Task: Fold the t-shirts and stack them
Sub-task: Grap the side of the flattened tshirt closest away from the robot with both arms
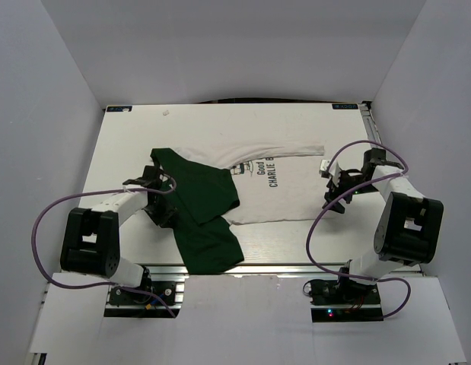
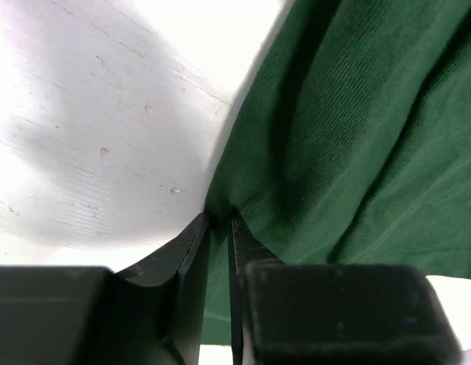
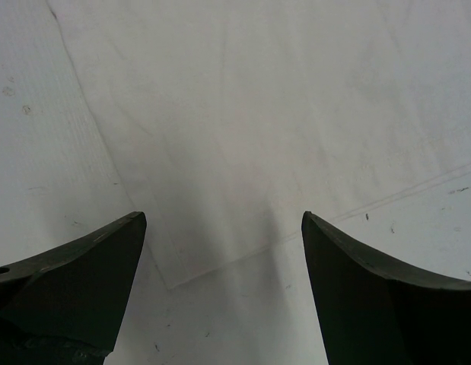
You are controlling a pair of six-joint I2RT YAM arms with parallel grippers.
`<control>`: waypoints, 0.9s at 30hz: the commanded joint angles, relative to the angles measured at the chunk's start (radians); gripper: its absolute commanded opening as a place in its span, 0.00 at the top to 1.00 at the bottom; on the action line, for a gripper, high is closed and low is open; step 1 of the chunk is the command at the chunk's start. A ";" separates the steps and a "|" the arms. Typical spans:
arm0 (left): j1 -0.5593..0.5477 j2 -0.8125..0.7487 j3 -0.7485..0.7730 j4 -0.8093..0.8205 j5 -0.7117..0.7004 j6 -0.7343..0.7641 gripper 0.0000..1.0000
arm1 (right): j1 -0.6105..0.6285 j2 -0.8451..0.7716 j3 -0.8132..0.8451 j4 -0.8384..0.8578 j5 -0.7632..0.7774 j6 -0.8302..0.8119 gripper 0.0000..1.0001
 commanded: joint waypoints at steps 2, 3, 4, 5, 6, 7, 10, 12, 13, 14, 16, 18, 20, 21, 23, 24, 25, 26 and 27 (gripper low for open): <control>-0.004 0.037 -0.044 0.052 0.011 0.027 0.76 | 0.002 0.001 0.037 -0.016 -0.019 0.002 0.11; -0.004 0.031 -0.052 0.052 0.013 0.025 0.76 | 0.002 -0.005 0.035 -0.023 -0.025 -0.027 0.11; -0.004 0.026 -0.066 0.052 0.013 0.027 0.76 | 0.002 -0.011 0.034 -0.054 -0.047 -0.054 0.10; -0.004 0.022 -0.072 0.051 0.008 0.028 0.81 | 0.002 -0.024 0.032 -0.075 -0.059 -0.088 0.11; -0.004 0.017 -0.076 0.052 0.008 0.028 0.87 | 0.002 -0.028 0.032 -0.104 -0.073 -0.177 0.11; -0.003 0.003 -0.079 0.051 0.008 0.028 0.94 | 0.002 -0.031 0.032 -0.179 -0.096 -0.232 0.11; -0.003 -0.045 -0.067 0.040 0.013 0.018 1.00 | 0.002 -0.033 0.017 -0.299 -0.096 -0.471 0.11; -0.004 -0.070 -0.049 0.029 0.016 0.018 1.00 | 0.002 -0.033 -0.015 -0.296 -0.061 -0.503 0.11; -0.003 -0.082 -0.043 0.025 0.016 0.018 1.00 | 0.004 -0.021 -0.024 -0.260 -0.046 -0.501 0.11; -0.003 -0.086 -0.032 0.012 0.016 0.019 1.00 | 0.002 -0.015 -0.032 -0.217 -0.027 -0.500 0.11; -0.003 -0.090 -0.024 0.003 0.019 0.021 1.00 | 0.002 0.001 -0.046 -0.188 0.017 -0.501 0.11; -0.003 -0.096 -0.021 -0.008 0.019 0.021 1.00 | 0.004 0.008 -0.058 -0.169 0.053 -0.515 0.12; -0.003 -0.109 -0.023 -0.012 0.019 0.018 1.00 | 0.002 0.013 -0.067 -0.126 0.067 -0.501 0.14; -0.001 -0.112 -0.024 -0.012 0.020 0.016 1.00 | 0.002 0.015 -0.077 -0.117 0.080 -0.497 0.15; -0.002 -0.116 -0.024 -0.015 0.022 0.011 1.00 | 0.002 0.022 -0.083 -0.106 0.096 -0.487 0.20; -0.003 -0.116 -0.024 -0.017 0.023 0.011 1.00 | 0.002 0.022 -0.097 -0.099 0.109 -0.484 0.22; -0.003 -0.118 -0.024 -0.017 0.025 0.010 1.00 | 0.002 0.019 -0.106 -0.086 0.117 -0.480 0.25; -0.003 -0.119 -0.023 -0.017 0.025 0.008 1.00 | 0.004 0.013 -0.129 -0.050 0.134 -0.460 0.27; -0.003 -0.119 -0.023 -0.017 0.026 0.008 1.00 | 0.004 0.012 -0.136 -0.039 0.142 -0.458 0.28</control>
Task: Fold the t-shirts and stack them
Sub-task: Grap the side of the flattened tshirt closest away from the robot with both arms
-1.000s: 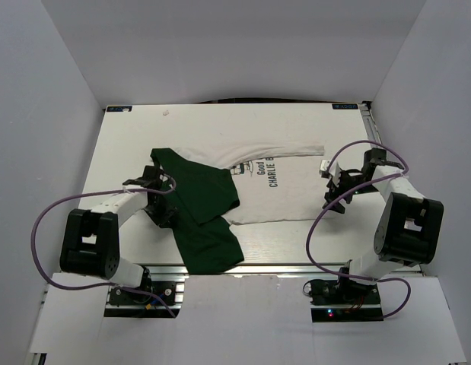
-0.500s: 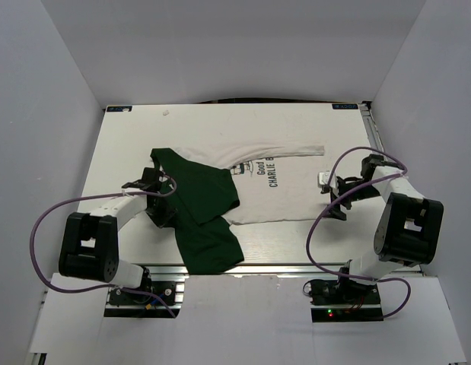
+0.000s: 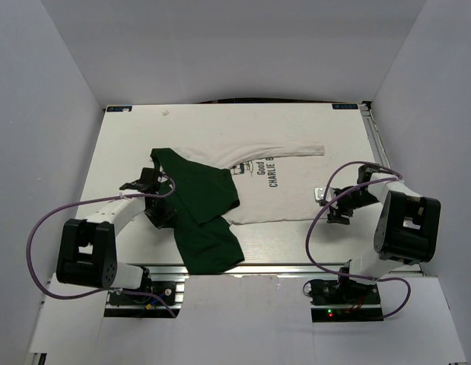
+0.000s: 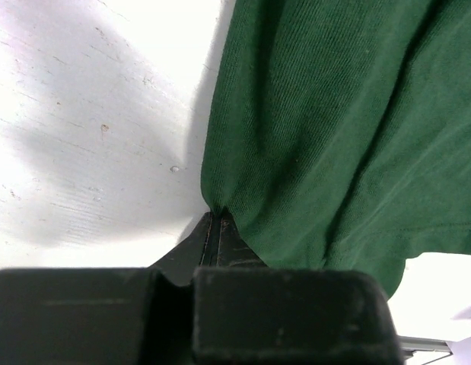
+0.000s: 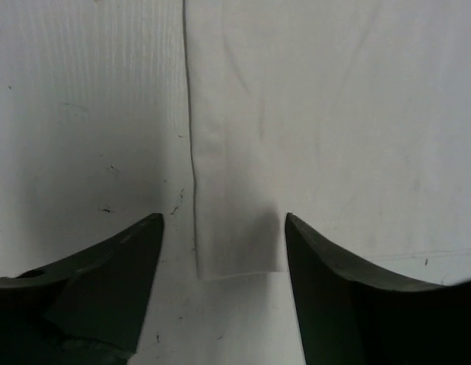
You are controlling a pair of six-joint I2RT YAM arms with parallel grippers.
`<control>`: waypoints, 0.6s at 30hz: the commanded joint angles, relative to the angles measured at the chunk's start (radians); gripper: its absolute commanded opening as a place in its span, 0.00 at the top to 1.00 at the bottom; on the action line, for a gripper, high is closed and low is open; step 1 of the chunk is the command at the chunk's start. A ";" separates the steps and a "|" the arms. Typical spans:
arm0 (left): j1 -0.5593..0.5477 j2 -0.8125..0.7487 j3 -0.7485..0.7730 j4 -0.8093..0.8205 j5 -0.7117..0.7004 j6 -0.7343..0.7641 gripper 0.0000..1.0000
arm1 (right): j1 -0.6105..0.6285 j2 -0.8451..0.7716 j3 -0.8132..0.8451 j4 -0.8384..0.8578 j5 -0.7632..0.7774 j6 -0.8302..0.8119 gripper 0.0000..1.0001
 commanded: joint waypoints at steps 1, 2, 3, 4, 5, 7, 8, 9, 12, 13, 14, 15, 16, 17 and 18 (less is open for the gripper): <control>-0.003 -0.033 0.013 -0.014 0.007 -0.005 1.00 | 0.004 0.000 -0.037 0.057 0.049 0.000 0.34; -0.003 -0.033 0.016 -0.014 0.009 -0.006 1.00 | 0.004 0.002 -0.040 0.065 0.054 0.006 0.38; -0.001 -0.032 0.022 -0.015 0.010 -0.003 1.00 | 0.004 0.006 -0.044 0.054 0.059 0.006 0.43; -0.003 -0.032 0.025 -0.017 0.013 -0.003 1.00 | 0.004 0.011 -0.045 0.050 0.063 0.006 0.51; -0.003 -0.032 0.028 -0.021 0.012 -0.002 1.00 | 0.004 0.012 -0.048 0.047 0.068 0.006 0.54; -0.003 -0.035 0.037 -0.023 0.013 -0.002 1.00 | 0.004 0.018 -0.057 0.053 0.082 0.010 0.63; -0.003 -0.038 0.040 -0.026 0.016 -0.002 1.00 | 0.005 0.025 -0.059 0.056 0.085 0.017 0.66; -0.003 -0.039 0.045 -0.029 0.018 0.004 1.00 | 0.004 0.028 -0.059 0.060 0.083 0.022 0.72; -0.003 -0.048 0.051 -0.038 0.022 0.004 1.00 | 0.005 0.043 -0.051 0.067 0.082 0.051 0.85; -0.003 -0.059 0.057 -0.044 0.022 0.006 1.00 | 0.005 0.048 -0.047 0.068 0.080 0.060 0.93; -0.003 -0.065 0.059 -0.049 0.024 0.007 1.00 | 0.004 0.049 -0.037 0.068 0.074 0.072 0.94; -0.003 -0.073 0.063 -0.052 0.025 0.010 1.00 | 0.004 0.049 -0.030 0.064 0.069 0.086 0.98; -0.003 -0.088 0.066 -0.063 0.029 0.013 1.00 | 0.002 0.045 -0.024 0.044 0.065 0.091 1.00; -0.003 -0.094 0.076 -0.067 0.027 0.018 1.00 | -0.002 0.037 -0.011 0.038 0.047 0.094 1.00; -0.001 -0.104 0.080 -0.073 0.033 0.023 1.00 | -0.008 0.017 -0.002 0.024 0.033 0.095 1.00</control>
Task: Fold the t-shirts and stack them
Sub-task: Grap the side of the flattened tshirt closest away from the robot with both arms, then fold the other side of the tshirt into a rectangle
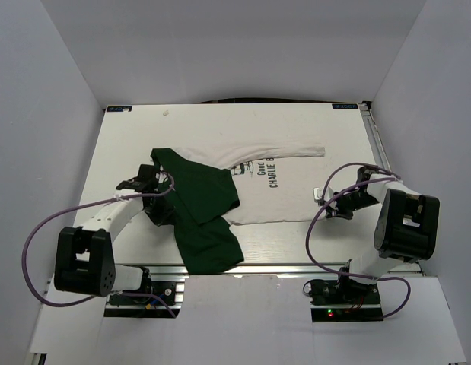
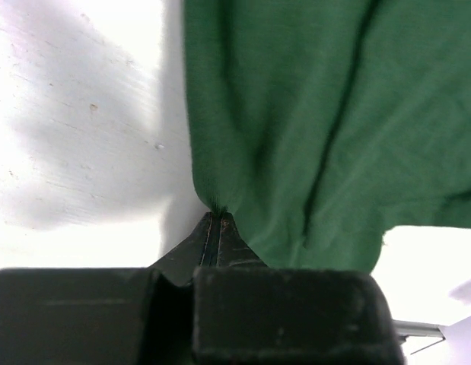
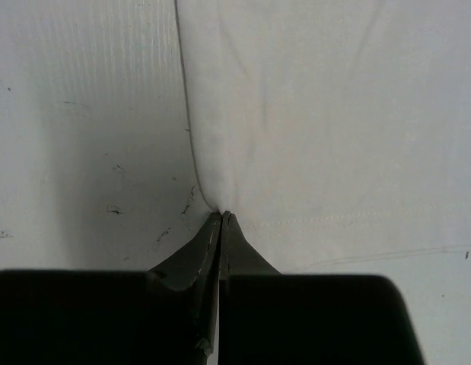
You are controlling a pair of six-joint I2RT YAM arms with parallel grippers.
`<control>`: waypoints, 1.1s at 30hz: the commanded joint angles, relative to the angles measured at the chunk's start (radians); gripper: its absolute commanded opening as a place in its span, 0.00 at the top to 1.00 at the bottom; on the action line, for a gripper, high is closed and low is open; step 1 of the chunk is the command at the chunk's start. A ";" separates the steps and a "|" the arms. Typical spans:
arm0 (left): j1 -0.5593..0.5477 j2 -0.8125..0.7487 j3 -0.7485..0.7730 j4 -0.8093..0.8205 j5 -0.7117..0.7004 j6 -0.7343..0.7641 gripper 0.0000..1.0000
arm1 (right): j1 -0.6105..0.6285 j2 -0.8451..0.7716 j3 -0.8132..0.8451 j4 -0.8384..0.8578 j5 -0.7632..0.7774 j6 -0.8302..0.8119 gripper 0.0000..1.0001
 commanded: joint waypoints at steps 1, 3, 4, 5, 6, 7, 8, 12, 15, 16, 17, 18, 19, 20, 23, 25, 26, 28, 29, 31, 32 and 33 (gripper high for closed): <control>-0.003 -0.073 0.049 -0.032 0.019 0.019 1.00 | -0.012 -0.012 0.041 -0.038 -0.021 0.020 1.00; 0.000 -0.090 0.069 -0.043 0.023 0.027 1.00 | -0.027 -0.030 0.099 -0.114 -0.079 0.019 1.00; -0.001 -0.098 0.077 -0.055 0.026 0.028 1.00 | -0.035 -0.035 0.121 -0.140 -0.097 0.020 1.00; 0.000 -0.113 0.094 -0.059 0.029 0.033 1.00 | -0.044 -0.041 0.142 -0.177 -0.140 0.023 1.00; 0.000 -0.121 0.105 -0.062 0.032 0.036 1.00 | -0.049 -0.050 0.185 -0.190 -0.162 0.032 1.00; 0.002 -0.124 0.115 -0.072 0.032 0.041 1.00 | -0.052 -0.052 0.203 -0.202 -0.179 0.037 1.00; 0.003 -0.130 0.126 -0.078 0.034 0.042 1.00 | -0.058 -0.055 0.223 -0.210 -0.215 0.058 1.00; 0.019 -0.130 0.228 -0.102 0.032 0.051 1.00 | -0.064 -0.040 0.328 -0.214 -0.297 0.138 1.00; 0.035 -0.109 0.304 -0.109 0.040 0.056 1.00 | -0.066 -0.014 0.400 -0.184 -0.341 0.216 1.00; 0.042 -0.098 0.322 -0.109 0.046 0.061 1.00 | -0.064 -0.006 0.424 -0.171 -0.348 0.236 1.00; 0.045 -0.088 0.339 -0.107 0.046 0.065 1.00 | -0.064 0.012 0.435 -0.158 -0.355 0.256 1.00; 0.054 -0.075 0.355 -0.107 0.048 0.070 1.00 | -0.064 0.020 0.447 -0.147 -0.360 0.285 1.00; 0.058 -0.049 0.385 -0.107 0.046 0.077 1.00 | -0.066 0.029 0.467 -0.129 -0.364 0.298 1.00; 0.068 -0.035 0.397 -0.105 0.046 0.082 1.00 | -0.064 0.044 0.477 -0.125 -0.368 0.306 1.00; 0.091 0.017 0.439 -0.096 0.052 0.096 1.00 | -0.066 0.068 0.507 -0.096 -0.381 0.350 1.00; 0.103 0.056 0.460 -0.076 0.065 0.099 1.00 | -0.066 0.080 0.518 -0.055 -0.389 0.397 1.00; 0.115 0.069 0.468 -0.070 0.077 0.099 1.00 | -0.064 0.092 0.529 -0.040 -0.388 0.416 1.00; 0.124 0.100 0.485 -0.050 0.092 0.098 1.00 | -0.066 0.106 0.541 -0.003 -0.388 0.477 1.00; 0.134 0.132 0.511 -0.047 0.098 0.101 1.00 | -0.066 0.118 0.546 0.032 -0.386 0.493 1.00; 0.143 0.162 0.543 -0.041 0.103 0.108 1.00 | -0.063 0.134 0.558 0.063 -0.378 0.525 1.00; 0.146 0.191 0.577 -0.038 0.106 0.113 1.00 | -0.063 0.153 0.564 0.094 -0.375 0.560 1.00; 0.147 0.207 0.592 -0.033 0.115 0.114 1.00 | -0.063 0.163 0.576 0.106 -0.368 0.578 1.00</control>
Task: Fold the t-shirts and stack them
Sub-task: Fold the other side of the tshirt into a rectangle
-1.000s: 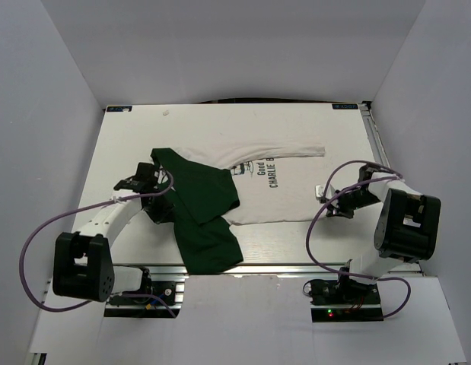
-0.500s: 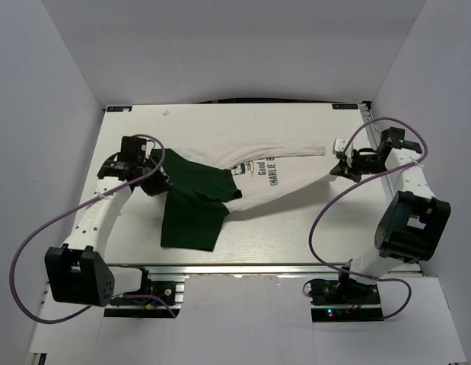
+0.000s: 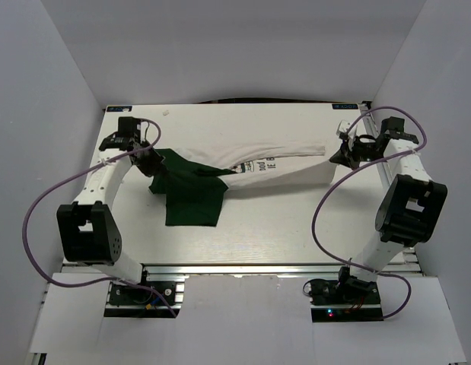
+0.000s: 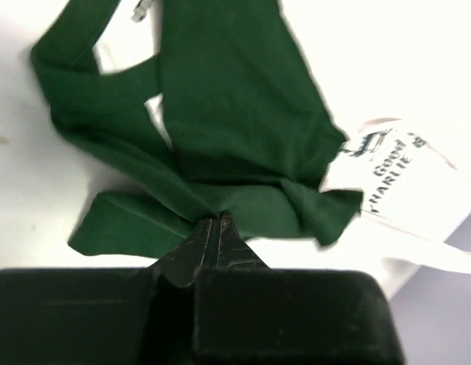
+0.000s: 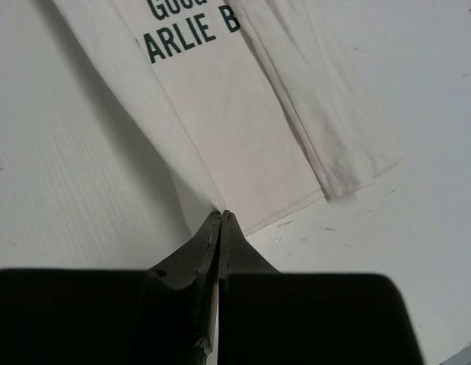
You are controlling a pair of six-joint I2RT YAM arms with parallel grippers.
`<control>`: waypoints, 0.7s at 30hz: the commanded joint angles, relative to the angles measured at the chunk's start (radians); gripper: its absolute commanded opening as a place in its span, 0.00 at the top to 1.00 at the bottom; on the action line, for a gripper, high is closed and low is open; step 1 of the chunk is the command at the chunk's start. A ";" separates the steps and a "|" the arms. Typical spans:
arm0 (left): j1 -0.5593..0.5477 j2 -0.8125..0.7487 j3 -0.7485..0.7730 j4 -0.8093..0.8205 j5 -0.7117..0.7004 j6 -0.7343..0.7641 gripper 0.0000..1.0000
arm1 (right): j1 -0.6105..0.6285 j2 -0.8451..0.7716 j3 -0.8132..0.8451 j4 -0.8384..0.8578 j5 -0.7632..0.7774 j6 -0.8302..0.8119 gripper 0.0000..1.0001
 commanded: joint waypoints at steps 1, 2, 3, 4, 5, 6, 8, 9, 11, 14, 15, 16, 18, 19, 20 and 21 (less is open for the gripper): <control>0.053 0.048 0.094 0.044 0.038 0.022 1.00 | -0.005 0.047 0.065 0.107 -0.019 0.122 1.00; 0.060 0.064 0.121 0.047 0.047 0.025 1.00 | -0.005 0.055 0.071 0.121 -0.017 0.133 1.00; 0.063 0.078 0.137 0.051 0.055 0.025 1.00 | -0.002 0.063 0.074 0.135 -0.016 0.148 1.00; 0.069 0.093 0.151 0.051 0.059 0.029 1.00 | -0.001 0.075 0.074 0.145 -0.011 0.160 1.00; 0.072 0.108 0.164 0.053 0.062 0.029 1.00 | 0.002 0.079 0.077 0.155 -0.010 0.171 1.00; 0.075 0.136 0.193 0.054 0.065 0.028 1.00 | 0.005 0.084 0.076 0.179 -0.007 0.183 1.00; 0.081 0.159 0.218 0.059 0.070 0.017 1.00 | 0.010 0.096 0.074 0.216 -0.002 0.235 1.00; 0.083 0.180 0.239 0.062 0.073 0.014 1.00 | 0.013 0.099 0.076 0.251 -0.002 0.252 1.00; 0.088 0.203 0.261 0.067 0.073 0.005 1.00 | 0.019 0.116 0.086 0.285 0.006 0.289 1.00; 0.088 0.245 0.295 0.077 0.076 -0.001 1.00 | 0.038 0.147 0.114 0.320 0.021 0.326 1.00; 0.089 0.274 0.316 0.079 0.078 -0.007 1.00 | 0.048 0.162 0.122 0.330 0.030 0.344 1.00; 0.089 0.288 0.327 0.079 0.079 -0.006 1.00 | 0.053 0.170 0.132 0.346 0.035 0.352 1.00; 0.091 0.317 0.348 0.081 0.078 -0.009 1.00 | 0.068 0.185 0.142 0.372 0.050 0.378 1.00; 0.091 0.347 0.370 0.082 0.078 -0.015 1.00 | 0.073 0.199 0.148 0.395 0.061 0.401 1.00; 0.091 0.361 0.381 0.084 0.076 -0.015 1.00 | 0.076 0.207 0.157 0.411 0.068 0.417 1.00; 0.091 0.377 0.388 0.084 0.075 -0.015 1.00 | 0.087 0.227 0.165 0.423 0.090 0.429 1.00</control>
